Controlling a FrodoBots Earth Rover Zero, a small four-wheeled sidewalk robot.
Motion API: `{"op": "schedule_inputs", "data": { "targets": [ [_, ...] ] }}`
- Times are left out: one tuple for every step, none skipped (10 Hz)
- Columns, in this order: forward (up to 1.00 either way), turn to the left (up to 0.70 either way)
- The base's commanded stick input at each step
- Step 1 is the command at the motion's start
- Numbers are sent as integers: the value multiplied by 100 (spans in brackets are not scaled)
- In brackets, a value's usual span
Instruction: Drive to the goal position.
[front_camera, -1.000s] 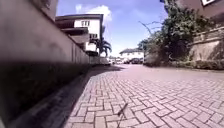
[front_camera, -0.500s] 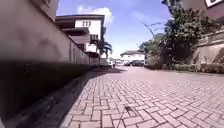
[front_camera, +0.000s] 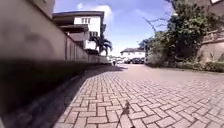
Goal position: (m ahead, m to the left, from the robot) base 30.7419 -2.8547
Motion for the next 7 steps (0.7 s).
{"op": "schedule_inputs", "data": {
  "targets": [
    [69,3],
    [69,3],
    [69,3],
    [69,3],
    [69,3],
    [69,3],
    [69,3]
  ]
}}
